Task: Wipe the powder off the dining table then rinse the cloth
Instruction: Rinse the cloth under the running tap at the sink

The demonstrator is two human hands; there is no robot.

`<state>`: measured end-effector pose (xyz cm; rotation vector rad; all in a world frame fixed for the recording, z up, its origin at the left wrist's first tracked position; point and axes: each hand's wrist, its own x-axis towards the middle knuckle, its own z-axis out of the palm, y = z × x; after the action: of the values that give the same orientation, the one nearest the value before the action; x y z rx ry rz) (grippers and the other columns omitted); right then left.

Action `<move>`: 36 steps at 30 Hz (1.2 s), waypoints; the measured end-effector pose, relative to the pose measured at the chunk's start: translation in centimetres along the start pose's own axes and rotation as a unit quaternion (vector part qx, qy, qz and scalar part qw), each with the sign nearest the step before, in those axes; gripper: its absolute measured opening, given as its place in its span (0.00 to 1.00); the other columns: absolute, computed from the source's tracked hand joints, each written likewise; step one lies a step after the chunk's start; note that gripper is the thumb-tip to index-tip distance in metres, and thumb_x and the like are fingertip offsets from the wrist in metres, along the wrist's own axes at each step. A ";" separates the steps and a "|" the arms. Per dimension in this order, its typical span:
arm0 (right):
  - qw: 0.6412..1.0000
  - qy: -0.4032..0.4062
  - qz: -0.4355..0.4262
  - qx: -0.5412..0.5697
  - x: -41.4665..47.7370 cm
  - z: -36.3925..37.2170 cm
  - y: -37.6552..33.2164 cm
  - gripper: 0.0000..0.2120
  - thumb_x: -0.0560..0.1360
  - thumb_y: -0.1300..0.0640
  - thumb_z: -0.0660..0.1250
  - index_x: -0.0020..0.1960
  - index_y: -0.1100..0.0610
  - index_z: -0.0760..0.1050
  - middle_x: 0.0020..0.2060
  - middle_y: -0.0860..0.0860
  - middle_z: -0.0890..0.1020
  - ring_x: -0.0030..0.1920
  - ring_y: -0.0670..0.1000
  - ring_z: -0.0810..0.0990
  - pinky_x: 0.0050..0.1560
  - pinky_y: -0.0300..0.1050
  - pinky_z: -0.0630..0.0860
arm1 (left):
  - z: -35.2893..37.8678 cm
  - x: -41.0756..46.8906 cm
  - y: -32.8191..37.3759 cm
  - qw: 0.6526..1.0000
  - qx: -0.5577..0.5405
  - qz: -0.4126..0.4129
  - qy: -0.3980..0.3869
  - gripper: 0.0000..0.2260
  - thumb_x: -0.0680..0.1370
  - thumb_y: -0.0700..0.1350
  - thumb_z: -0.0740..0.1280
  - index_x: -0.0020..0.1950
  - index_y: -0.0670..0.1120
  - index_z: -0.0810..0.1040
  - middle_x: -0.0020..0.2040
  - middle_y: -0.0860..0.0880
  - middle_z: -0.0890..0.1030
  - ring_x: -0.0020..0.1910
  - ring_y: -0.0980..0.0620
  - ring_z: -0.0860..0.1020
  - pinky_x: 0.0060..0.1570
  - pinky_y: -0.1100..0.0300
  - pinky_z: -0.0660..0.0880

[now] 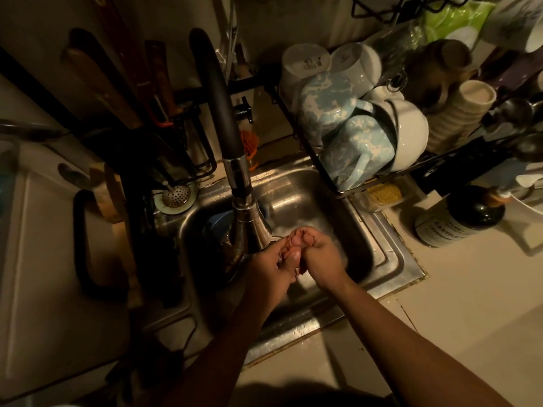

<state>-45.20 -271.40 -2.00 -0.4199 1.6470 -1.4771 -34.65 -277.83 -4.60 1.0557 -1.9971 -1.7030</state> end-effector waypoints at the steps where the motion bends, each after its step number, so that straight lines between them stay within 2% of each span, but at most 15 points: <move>1: 1.000 -0.008 -0.004 -0.010 0.1 -0.2 0.2 0.06 0.80 0.70 0.61 0.48 0.73 0.75 0.32 0.60 0.80 0.24 0.47 0.76 0.24 0.37 0.71 | -0.2 0.2 0.1 0.999 -0.042 -0.025 0.009 0.09 0.77 0.46 0.66 0.55 0.54 0.82 0.43 0.49 0.84 0.41 0.54 0.82 0.42 0.55 0.80; 3: 0.999 -0.035 0.030 0.003 0.4 -0.6 0.4 0.12 0.83 0.57 0.62 0.54 0.66 0.78 0.39 0.60 0.83 0.32 0.49 0.81 0.32 0.39 0.77 | -0.9 0.4 0.5 0.993 -0.066 -0.086 0.042 0.09 0.76 0.38 0.66 0.53 0.48 0.82 0.44 0.45 0.84 0.44 0.49 0.83 0.44 0.55 0.80; 5: 0.987 -0.072 0.143 0.024 0.6 -0.9 -0.1 0.18 0.83 0.44 0.57 0.60 0.54 0.79 0.48 0.55 0.86 0.44 0.52 0.85 0.47 0.46 0.79 | -1.8 1.0 -0.2 0.991 0.004 -0.120 0.065 0.15 0.75 0.43 0.66 0.59 0.38 0.79 0.52 0.38 0.83 0.53 0.40 0.81 0.54 0.49 0.78; 7: 0.968 -0.108 0.224 0.028 0.7 -1.2 -0.7 0.22 0.83 0.38 0.52 0.60 0.48 0.80 0.49 0.54 0.87 0.49 0.55 0.85 0.55 0.52 0.79 | -2.4 1.2 -0.8 0.985 0.064 -0.143 0.067 0.26 0.75 0.51 0.66 0.65 0.33 0.74 0.58 0.35 0.80 0.58 0.38 0.79 0.59 0.50 0.74; 9: 0.958 -0.120 0.256 0.050 1.0 -1.3 -1.0 0.20 0.85 0.44 0.52 0.63 0.52 0.78 0.49 0.58 0.86 0.47 0.57 0.85 0.53 0.52 0.81 | -2.5 1.3 -0.5 0.989 0.065 -0.125 0.047 0.28 0.72 0.53 0.66 0.65 0.35 0.75 0.57 0.38 0.81 0.58 0.41 0.79 0.62 0.49 0.74; 12: 0.964 -0.105 0.238 0.046 1.4 -1.4 -1.2 0.16 0.86 0.52 0.54 0.66 0.55 0.75 0.50 0.58 0.84 0.44 0.52 0.82 0.49 0.47 0.81 | -1.9 1.1 0.2 0.999 0.012 -0.035 -0.033 0.20 0.72 0.38 0.72 0.64 0.47 0.76 0.57 0.53 0.81 0.58 0.55 0.80 0.63 0.58 0.74; 14: 0.964 -0.106 0.235 0.062 1.5 -1.5 -1.1 0.14 0.85 0.50 0.56 0.60 0.54 0.77 0.47 0.57 0.83 0.40 0.50 0.80 0.42 0.44 0.79 | -1.7 1.1 0.2 0.998 0.048 -0.003 -0.046 0.25 0.74 0.35 0.71 0.62 0.61 0.75 0.55 0.61 0.80 0.58 0.62 0.79 0.61 0.65 0.73; 16: 0.964 -0.109 0.232 0.071 1.5 -1.7 -0.8 0.11 0.84 0.50 0.59 0.53 0.54 0.78 0.39 0.56 0.83 0.33 0.49 0.79 0.34 0.41 0.77 | -1.8 0.9 0.4 0.999 0.034 0.004 -0.038 0.21 0.76 0.34 0.67 0.56 0.61 0.77 0.51 0.58 0.83 0.52 0.62 0.81 0.57 0.64 0.76; 19: 0.974 -0.080 0.199 0.078 1.4 -1.7 -0.3 0.08 0.82 0.65 0.59 0.48 0.57 0.75 0.32 0.55 0.80 0.26 0.48 0.75 0.28 0.38 0.72 | -1.2 1.2 0.1 0.999 -0.042 -0.026 -0.010 0.15 0.76 0.30 0.60 0.50 0.48 0.80 0.45 0.47 0.83 0.46 0.53 0.83 0.48 0.60 0.80; 22: 0.984 -0.031 0.138 0.107 1.2 -0.8 0.1 0.11 0.78 0.73 0.59 0.44 0.61 0.75 0.38 0.62 0.79 0.29 0.52 0.73 0.25 0.38 0.69 | -0.1 2.1 -0.9 0.986 -0.102 -0.090 0.096 0.11 0.71 0.38 0.65 0.52 0.43 0.80 0.46 0.39 0.83 0.46 0.40 0.83 0.50 0.47 0.81; 23: 0.988 -0.021 0.107 0.106 1.2 -0.4 0.3 0.11 0.78 0.74 0.59 0.42 0.62 0.75 0.39 0.64 0.79 0.29 0.53 0.73 0.25 0.39 0.70 | 0.2 2.4 -1.4 0.977 -0.115 -0.117 0.133 0.12 0.70 0.38 0.67 0.53 0.40 0.80 0.47 0.37 0.83 0.46 0.39 0.83 0.48 0.48 0.81; 25: 0.996 -0.009 0.038 0.077 1.1 0.0 0.8 0.08 0.77 0.77 0.59 0.43 0.69 0.73 0.38 0.65 0.78 0.27 0.51 0.76 0.26 0.39 0.74 | 0.9 2.5 -1.0 0.961 -0.141 -0.146 0.185 0.11 0.72 0.30 0.65 0.53 0.35 0.79 0.47 0.35 0.83 0.45 0.38 0.83 0.41 0.58 0.81; 27: 0.999 0.006 -0.031 0.026 1.1 0.1 1.6 0.06 0.75 0.79 0.59 0.45 0.73 0.73 0.35 0.61 0.78 0.27 0.45 0.78 0.29 0.36 0.75 | 1.2 2.4 -0.6 0.952 -0.163 -0.150 0.213 0.09 0.73 0.28 0.64 0.50 0.34 0.80 0.46 0.34 0.83 0.44 0.39 0.83 0.40 0.57 0.79; 32: 0.972 0.061 -0.192 -0.120 1.9 -0.4 4.1 0.17 0.69 0.70 0.64 0.40 0.47 0.77 0.45 0.42 0.82 0.45 0.45 0.80 0.43 0.39 0.75 | 1.6 2.2 0.9 0.934 -0.257 -0.175 0.175 0.08 0.76 0.29 0.62 0.42 0.38 0.77 0.38 0.40 0.79 0.33 0.49 0.77 0.31 0.63 0.75; 36: 0.931 0.056 -0.281 -0.224 2.2 -1.0 4.6 0.16 0.66 0.72 0.64 0.44 0.55 0.81 0.45 0.46 0.81 0.48 0.46 0.81 0.50 0.39 0.77 | 1.6 2.4 1.0 0.898 -0.318 -0.265 0.149 0.14 0.79 0.29 0.54 0.54 0.34 0.79 0.45 0.37 0.82 0.34 0.50 0.81 0.32 0.63 0.78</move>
<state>-45.95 -271.23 -7.10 -1.1587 2.0709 -1.5246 -37.66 -278.32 -4.62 1.5487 -0.8827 -2.0703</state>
